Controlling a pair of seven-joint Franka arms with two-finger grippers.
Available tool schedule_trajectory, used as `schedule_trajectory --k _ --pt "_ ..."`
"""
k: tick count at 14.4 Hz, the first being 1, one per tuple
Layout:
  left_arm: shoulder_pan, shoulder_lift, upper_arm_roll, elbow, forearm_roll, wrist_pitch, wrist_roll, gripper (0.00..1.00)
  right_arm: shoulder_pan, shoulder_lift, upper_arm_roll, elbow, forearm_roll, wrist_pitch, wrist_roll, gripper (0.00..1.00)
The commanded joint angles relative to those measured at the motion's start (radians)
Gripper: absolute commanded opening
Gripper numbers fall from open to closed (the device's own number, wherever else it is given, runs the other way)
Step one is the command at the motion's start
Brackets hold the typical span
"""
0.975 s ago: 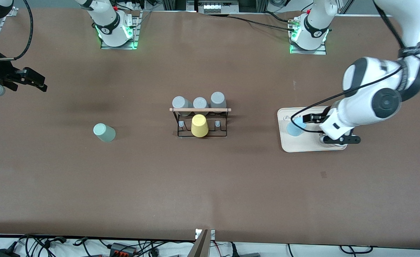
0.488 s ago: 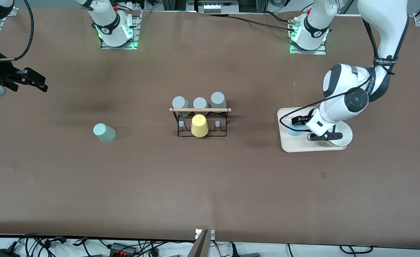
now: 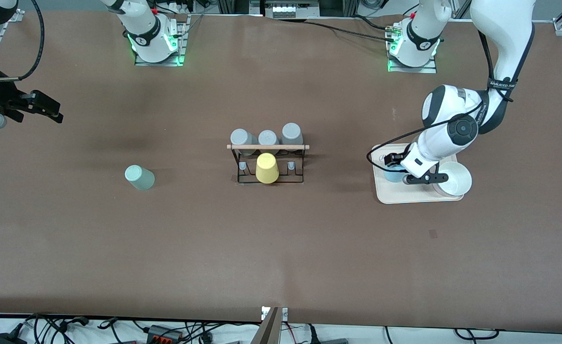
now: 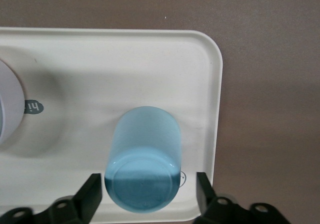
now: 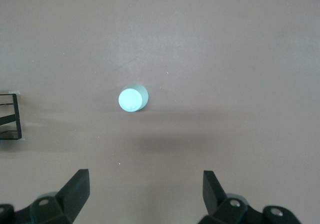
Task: Hang scattered cups on rack with three cups
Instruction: 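Reach the left gripper down to the light blue cup on the tray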
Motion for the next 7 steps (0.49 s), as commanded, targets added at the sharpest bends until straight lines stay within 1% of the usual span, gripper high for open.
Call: schedule_trajectory --k 1,5,7 --pt "-0.002 -0.004 0.0 -0.009 -0.005 0.015 -0.015 0.7 -0.001 0.005 -0.002 0.021 0.003 -0.021 -0.014 1.0" --pt "0.001 -0.007 -0.002 -0.009 -0.003 0.011 -0.015 0.5 -0.002 0.006 -0.002 0.021 0.003 -0.018 -0.014 1.0" --pt "0.008 -0.019 -0.002 0.002 -0.003 -0.005 -0.01 0.43 -0.001 0.006 -0.002 0.021 0.003 -0.014 -0.014 1.0"
